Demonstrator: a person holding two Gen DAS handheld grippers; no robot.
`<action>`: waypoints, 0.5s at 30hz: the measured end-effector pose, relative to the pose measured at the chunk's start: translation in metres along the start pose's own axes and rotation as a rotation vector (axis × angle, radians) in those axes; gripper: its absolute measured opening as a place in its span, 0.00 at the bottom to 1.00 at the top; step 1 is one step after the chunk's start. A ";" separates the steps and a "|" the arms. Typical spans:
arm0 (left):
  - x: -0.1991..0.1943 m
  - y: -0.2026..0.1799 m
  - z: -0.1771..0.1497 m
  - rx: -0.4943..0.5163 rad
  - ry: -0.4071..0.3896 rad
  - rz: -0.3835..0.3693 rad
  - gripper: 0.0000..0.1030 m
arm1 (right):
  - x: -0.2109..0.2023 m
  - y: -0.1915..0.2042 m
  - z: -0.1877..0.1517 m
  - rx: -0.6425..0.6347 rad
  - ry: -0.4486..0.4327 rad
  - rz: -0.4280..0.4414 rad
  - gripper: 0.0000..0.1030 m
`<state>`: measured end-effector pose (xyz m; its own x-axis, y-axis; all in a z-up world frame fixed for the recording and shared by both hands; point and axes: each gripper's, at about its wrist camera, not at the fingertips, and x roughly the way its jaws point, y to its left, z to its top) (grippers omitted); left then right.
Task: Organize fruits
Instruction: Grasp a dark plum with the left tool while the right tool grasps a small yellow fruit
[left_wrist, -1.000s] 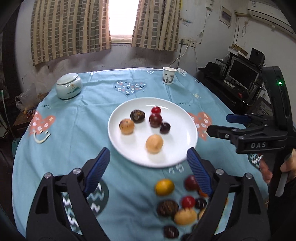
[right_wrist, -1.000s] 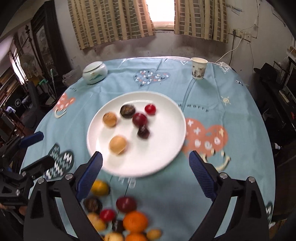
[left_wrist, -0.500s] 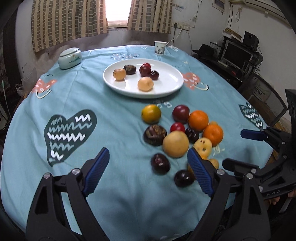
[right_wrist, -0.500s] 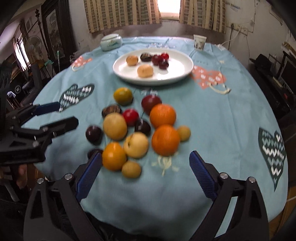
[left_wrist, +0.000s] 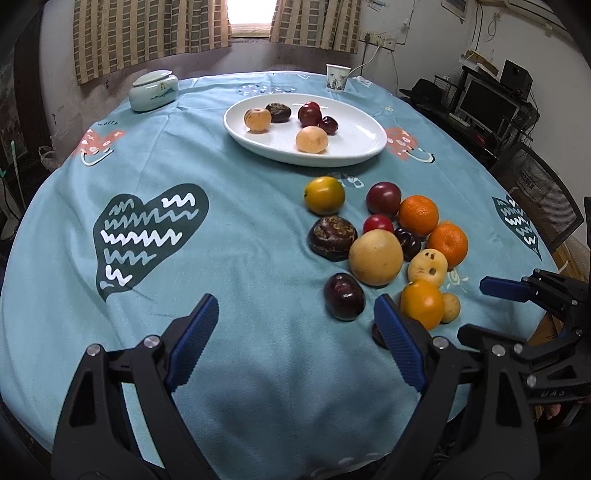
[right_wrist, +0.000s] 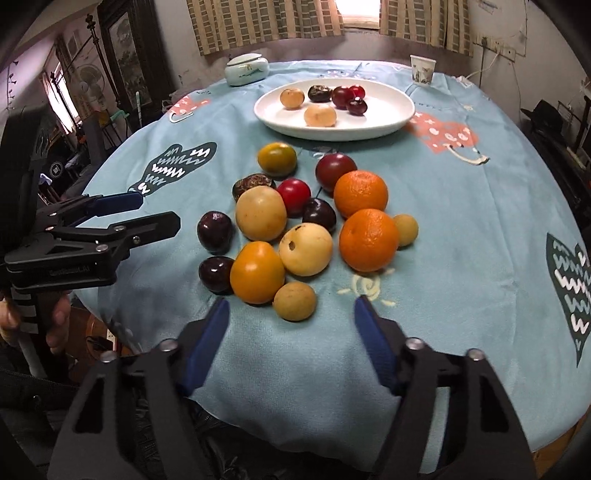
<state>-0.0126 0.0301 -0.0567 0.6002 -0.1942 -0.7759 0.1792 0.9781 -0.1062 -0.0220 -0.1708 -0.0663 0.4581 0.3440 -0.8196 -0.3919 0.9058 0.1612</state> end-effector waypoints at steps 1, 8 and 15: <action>0.001 0.001 -0.001 -0.001 0.003 0.001 0.85 | 0.002 -0.001 0.000 0.006 0.009 0.008 0.54; 0.010 -0.002 -0.004 0.017 0.037 -0.010 0.85 | 0.027 -0.005 0.001 0.026 0.038 0.064 0.27; 0.030 -0.002 -0.003 0.003 0.079 -0.023 0.85 | 0.001 -0.013 -0.003 0.045 -0.009 -0.035 0.27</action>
<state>0.0029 0.0224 -0.0820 0.5321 -0.2103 -0.8201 0.1947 0.9731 -0.1232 -0.0184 -0.1834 -0.0705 0.4778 0.3144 -0.8203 -0.3392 0.9274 0.1578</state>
